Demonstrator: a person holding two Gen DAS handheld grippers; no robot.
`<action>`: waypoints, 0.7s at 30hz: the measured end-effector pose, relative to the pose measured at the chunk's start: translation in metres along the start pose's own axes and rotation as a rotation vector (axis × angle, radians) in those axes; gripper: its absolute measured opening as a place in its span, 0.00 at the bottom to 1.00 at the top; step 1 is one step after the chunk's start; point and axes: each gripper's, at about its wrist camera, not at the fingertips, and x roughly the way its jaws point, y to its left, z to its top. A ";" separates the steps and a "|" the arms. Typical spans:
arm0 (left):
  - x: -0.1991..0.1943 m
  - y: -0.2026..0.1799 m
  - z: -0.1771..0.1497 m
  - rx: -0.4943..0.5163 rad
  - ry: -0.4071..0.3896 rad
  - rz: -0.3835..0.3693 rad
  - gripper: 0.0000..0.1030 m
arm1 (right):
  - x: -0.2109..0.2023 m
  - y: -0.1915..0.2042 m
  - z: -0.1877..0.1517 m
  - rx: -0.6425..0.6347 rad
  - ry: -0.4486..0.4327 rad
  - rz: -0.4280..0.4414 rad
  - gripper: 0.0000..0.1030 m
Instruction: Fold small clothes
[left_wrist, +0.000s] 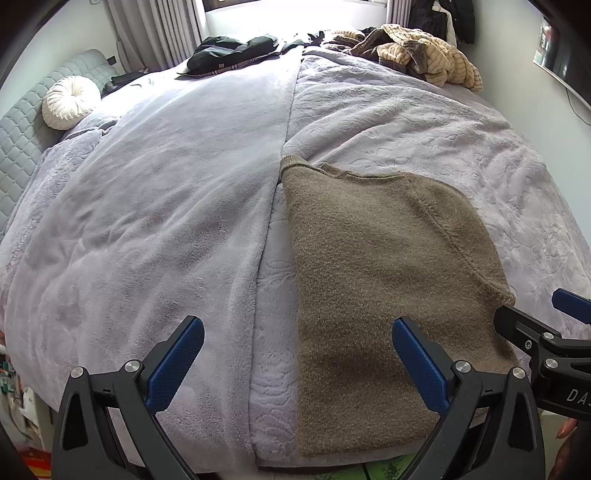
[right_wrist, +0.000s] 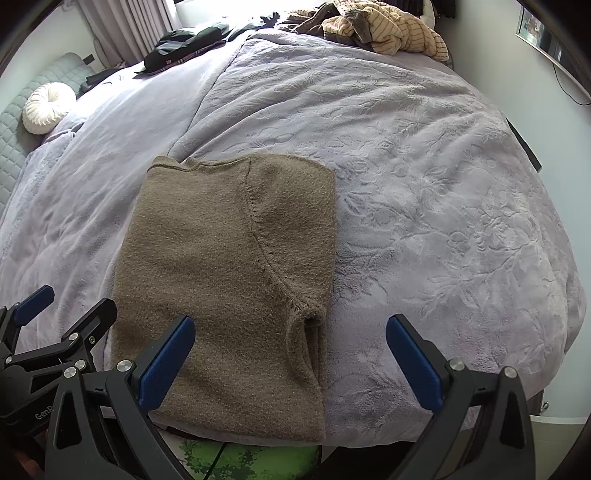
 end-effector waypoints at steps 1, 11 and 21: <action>0.000 0.000 0.000 0.000 -0.001 0.000 0.99 | -0.001 0.000 0.000 0.000 -0.001 0.000 1.00; -0.006 0.001 0.000 0.006 -0.015 0.001 0.99 | -0.004 0.004 -0.004 -0.001 -0.009 -0.006 1.00; -0.007 -0.001 -0.002 0.011 -0.015 0.005 0.99 | -0.007 0.004 -0.006 0.001 -0.013 -0.007 1.00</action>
